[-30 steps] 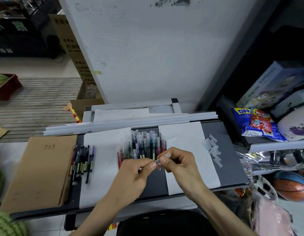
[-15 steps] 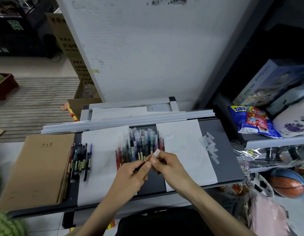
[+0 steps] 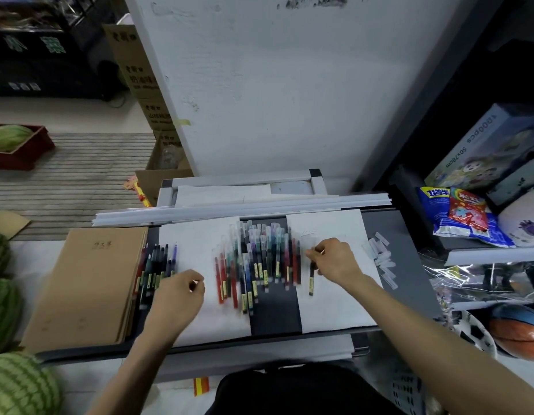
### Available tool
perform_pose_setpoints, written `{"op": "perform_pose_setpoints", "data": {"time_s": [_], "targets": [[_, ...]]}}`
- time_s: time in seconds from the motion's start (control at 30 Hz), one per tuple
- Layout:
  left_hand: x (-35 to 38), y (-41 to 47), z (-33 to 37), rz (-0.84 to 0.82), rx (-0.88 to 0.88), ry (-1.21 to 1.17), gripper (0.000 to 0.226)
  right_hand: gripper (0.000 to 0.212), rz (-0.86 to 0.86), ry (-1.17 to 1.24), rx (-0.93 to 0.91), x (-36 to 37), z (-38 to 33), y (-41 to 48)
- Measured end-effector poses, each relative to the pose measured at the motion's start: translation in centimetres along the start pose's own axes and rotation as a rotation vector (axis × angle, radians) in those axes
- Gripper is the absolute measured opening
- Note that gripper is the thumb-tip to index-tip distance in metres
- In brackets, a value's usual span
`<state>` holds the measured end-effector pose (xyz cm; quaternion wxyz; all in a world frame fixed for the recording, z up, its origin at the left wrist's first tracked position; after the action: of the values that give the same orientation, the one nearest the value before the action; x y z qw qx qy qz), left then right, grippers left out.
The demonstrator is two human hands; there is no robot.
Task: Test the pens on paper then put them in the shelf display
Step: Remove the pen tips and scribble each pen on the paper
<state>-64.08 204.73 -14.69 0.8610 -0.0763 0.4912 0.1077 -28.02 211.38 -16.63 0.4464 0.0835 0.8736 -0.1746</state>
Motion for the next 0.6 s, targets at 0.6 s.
{"op": "perform_pose_setpoints", "data": {"time_s": [0.6], "targets": [[-0.2,4.8,-3.9,0.089,-0.155,0.283,0.010,0.022,0.193,-0.317,-0.251,0.6,-1.3,1.8]]}}
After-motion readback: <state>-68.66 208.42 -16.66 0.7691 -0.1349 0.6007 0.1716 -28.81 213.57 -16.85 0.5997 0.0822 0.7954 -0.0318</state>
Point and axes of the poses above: each hand's wrist, its own y-axis towards the middle knuckle, its own x-axis out of the palm, z = x × y, the point moved 6 cm from there along y, towards the middle knuckle, and after that the axes turned 14 degrees about z, right-handed, at the moved point
